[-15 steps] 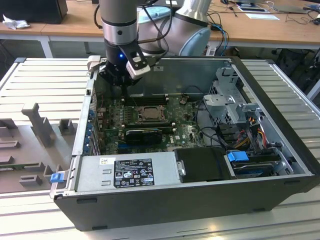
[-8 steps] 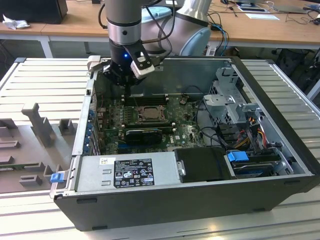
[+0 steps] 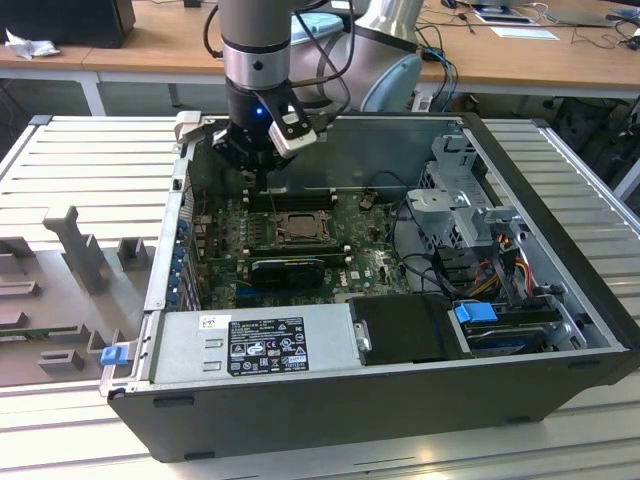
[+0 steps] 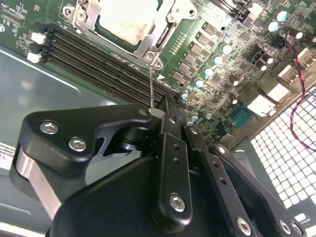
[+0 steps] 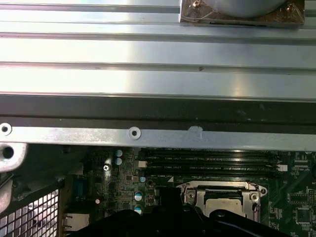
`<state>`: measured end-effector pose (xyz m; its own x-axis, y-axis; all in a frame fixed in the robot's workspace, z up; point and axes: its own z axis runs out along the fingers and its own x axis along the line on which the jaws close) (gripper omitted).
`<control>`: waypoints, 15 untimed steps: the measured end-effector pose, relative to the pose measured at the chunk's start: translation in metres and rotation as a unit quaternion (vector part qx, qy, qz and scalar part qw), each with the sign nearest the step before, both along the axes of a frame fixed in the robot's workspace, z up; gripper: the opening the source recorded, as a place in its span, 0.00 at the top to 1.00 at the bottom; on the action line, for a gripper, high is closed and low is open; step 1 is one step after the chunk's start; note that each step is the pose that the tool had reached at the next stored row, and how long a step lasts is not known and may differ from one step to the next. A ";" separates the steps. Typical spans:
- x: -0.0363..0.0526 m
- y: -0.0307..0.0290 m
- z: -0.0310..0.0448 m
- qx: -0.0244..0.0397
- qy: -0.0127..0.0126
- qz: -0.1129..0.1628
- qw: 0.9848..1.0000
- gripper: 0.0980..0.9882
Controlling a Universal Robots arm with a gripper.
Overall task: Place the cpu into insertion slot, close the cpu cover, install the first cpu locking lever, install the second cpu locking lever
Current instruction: 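Install the first cpu locking lever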
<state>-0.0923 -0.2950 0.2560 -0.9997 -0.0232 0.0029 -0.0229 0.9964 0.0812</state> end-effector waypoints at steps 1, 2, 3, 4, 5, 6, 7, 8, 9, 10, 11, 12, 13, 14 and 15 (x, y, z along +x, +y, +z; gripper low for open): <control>0.0004 0.0000 0.0000 0.000 0.000 0.000 1.000 0.99; 0.0009 0.0000 0.0000 0.000 0.000 0.000 1.000 0.99; 0.0013 0.0000 0.0000 0.000 0.000 0.000 1.000 0.99; 0.0016 0.0000 0.0000 0.000 0.000 0.000 1.000 0.99; 0.0020 0.0000 0.0000 0.000 0.000 0.000 1.000 0.99; 0.0028 0.0000 0.0000 0.000 0.000 0.000 1.000 0.99; 0.0035 0.0000 0.0000 0.000 0.000 0.000 1.000 0.99; 0.0050 0.0000 0.0000 0.000 0.000 0.000 1.000 0.99; 0.0061 0.0000 0.0000 0.000 0.000 0.000 1.000 0.99; 0.0073 0.0000 0.0000 0.000 0.000 0.000 1.000 0.99; 0.0082 0.0000 0.0000 0.000 0.000 0.000 1.000 0.99; 0.0096 0.0000 0.0000 0.000 0.000 0.000 1.000 0.99; 0.0105 0.0000 0.0000 0.000 0.000 0.000 1.000 0.99; 0.0114 0.0000 0.0000 0.000 0.000 0.000 1.000 0.99; 0.0126 0.0000 -0.0001 0.000 0.000 0.000 1.000 0.99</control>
